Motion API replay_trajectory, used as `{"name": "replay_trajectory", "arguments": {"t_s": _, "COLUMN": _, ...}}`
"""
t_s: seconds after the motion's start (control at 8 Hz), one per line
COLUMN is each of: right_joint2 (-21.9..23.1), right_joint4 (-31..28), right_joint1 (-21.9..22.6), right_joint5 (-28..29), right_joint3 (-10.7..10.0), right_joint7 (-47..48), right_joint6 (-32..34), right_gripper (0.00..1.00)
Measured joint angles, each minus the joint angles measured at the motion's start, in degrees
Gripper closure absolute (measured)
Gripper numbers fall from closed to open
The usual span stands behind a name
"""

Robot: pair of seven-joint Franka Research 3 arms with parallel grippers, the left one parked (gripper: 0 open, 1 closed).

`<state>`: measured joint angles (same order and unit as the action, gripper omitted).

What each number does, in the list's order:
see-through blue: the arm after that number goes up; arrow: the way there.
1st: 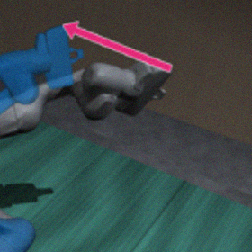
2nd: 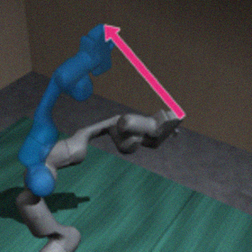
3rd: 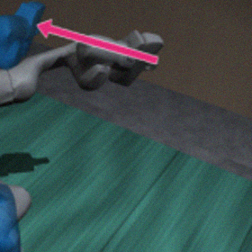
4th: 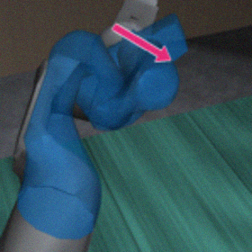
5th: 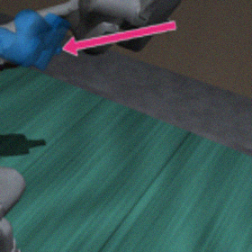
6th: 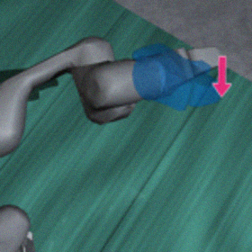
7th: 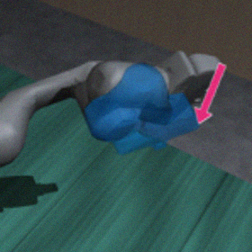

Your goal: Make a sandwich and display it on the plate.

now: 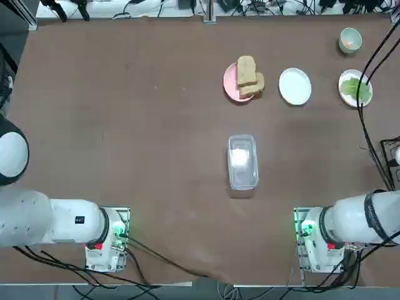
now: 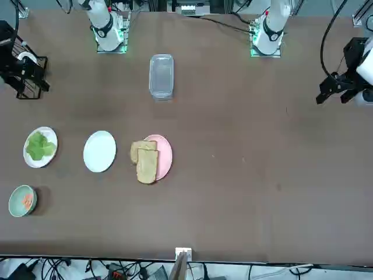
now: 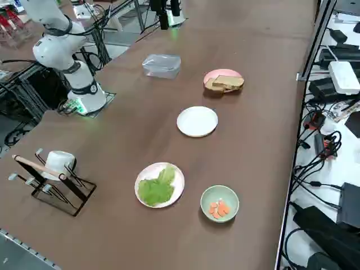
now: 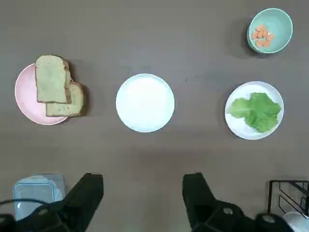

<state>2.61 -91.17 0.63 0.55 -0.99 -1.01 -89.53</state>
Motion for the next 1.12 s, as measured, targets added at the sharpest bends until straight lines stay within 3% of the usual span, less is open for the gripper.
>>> {"name": "replay_trajectory", "arguments": {"t_s": 0.62, "right_joint2": -2.02, "right_joint4": 2.07, "right_joint1": 0.44, "right_joint5": 1.97, "right_joint3": 0.17, "right_joint7": 0.0, "right_joint6": -0.77, "right_gripper": 0.0}}
{"name": "replay_trajectory", "arguments": {"t_s": 1.12, "right_joint2": -13.35, "right_joint4": 9.83, "right_joint1": 1.93, "right_joint5": 8.5, "right_joint3": 0.32, "right_joint7": -0.12, "right_joint6": -3.57, "right_gripper": 0.0}}
